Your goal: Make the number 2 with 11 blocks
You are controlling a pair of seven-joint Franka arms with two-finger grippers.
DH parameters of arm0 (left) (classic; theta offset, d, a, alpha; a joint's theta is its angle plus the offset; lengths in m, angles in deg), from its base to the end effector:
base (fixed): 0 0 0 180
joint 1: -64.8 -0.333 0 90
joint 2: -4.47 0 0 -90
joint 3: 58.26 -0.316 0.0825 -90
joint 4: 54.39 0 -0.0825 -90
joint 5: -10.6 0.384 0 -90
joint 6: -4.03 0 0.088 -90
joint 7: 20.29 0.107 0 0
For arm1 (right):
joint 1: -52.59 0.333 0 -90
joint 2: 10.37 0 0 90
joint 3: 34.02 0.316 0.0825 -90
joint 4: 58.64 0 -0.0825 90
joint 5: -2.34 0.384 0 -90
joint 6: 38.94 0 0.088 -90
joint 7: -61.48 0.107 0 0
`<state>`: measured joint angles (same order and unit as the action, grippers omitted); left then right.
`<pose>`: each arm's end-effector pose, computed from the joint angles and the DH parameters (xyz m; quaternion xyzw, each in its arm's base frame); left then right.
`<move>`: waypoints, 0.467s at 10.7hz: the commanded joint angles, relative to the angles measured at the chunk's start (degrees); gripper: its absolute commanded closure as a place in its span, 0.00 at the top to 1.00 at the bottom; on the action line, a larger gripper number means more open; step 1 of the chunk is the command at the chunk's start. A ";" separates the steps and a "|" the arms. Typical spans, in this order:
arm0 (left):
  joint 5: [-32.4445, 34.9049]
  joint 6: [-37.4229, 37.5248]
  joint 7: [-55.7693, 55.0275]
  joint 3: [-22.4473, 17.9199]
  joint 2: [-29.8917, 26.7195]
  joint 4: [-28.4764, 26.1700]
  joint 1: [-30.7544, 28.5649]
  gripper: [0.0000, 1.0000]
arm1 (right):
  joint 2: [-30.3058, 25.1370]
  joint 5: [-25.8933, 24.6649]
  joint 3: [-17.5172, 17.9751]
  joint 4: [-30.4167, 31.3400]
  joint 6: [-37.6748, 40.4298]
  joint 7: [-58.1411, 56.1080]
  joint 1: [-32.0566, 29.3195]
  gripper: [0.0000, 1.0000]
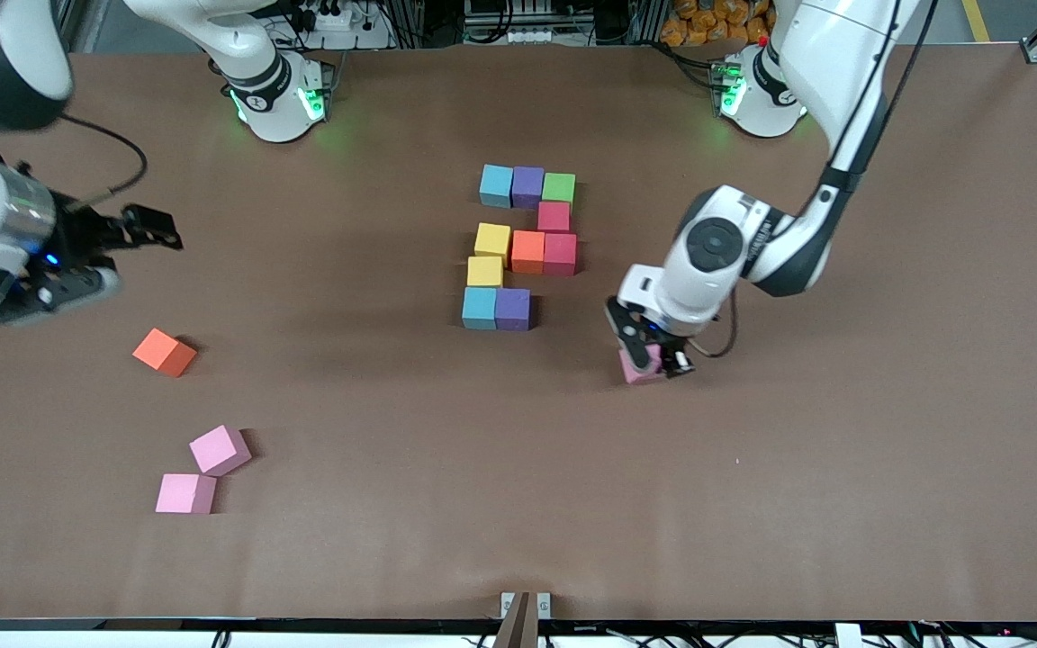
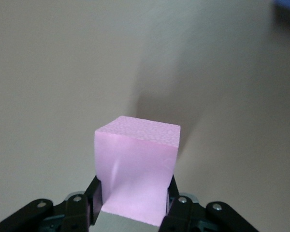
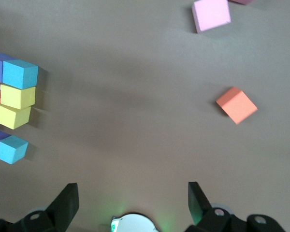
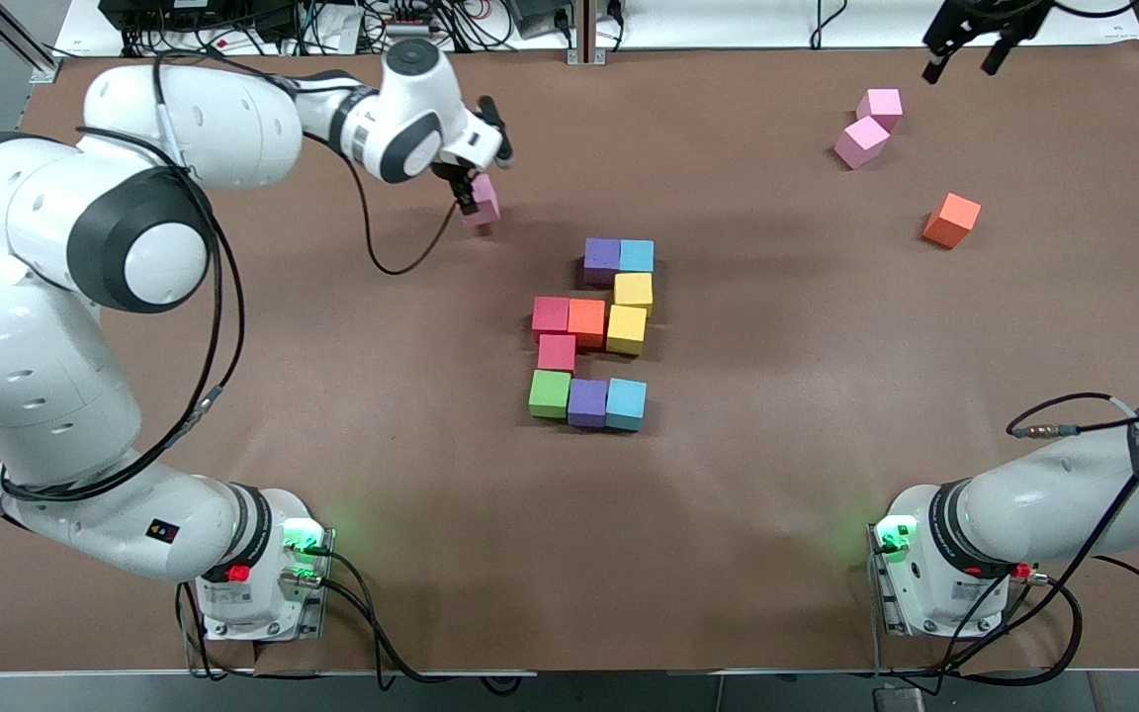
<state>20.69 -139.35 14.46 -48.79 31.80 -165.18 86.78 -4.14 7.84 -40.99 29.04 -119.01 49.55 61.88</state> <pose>0.5430 -0.3273 0.2503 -0.8040 0.5922 -0.0503 0.0201 0.5637 0.0379 0.5702 -0.9840 -0.1251 0.1161 0.0512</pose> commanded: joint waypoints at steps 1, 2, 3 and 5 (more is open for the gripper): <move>2.73 0.91 -0.12 1.94 -0.69 -0.30 1.30 0.43 | -1.31 -1.63 -0.67 0.66 0.35 1.91 0.03 1.00; 2.91 0.91 -0.47 2.12 -0.69 -0.30 2.53 0.43 | -0.96 -2.68 -0.76 -0.40 0.61 1.21 -0.06 1.00; 3.35 0.91 -0.74 2.21 -0.60 -0.04 3.24 0.43 | -0.61 -2.17 -0.67 -0.76 0.62 1.64 -0.76 1.00; 3.87 0.91 -1.27 2.13 0.97 1.36 5.95 0.44 | -0.34 -2.17 -0.67 -5.31 0.35 8.29 -1.90 1.00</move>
<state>22.58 -139.26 14.37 -46.53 31.88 -165.21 91.08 -4.93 6.19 -42.16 27.56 -119.37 53.64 61.43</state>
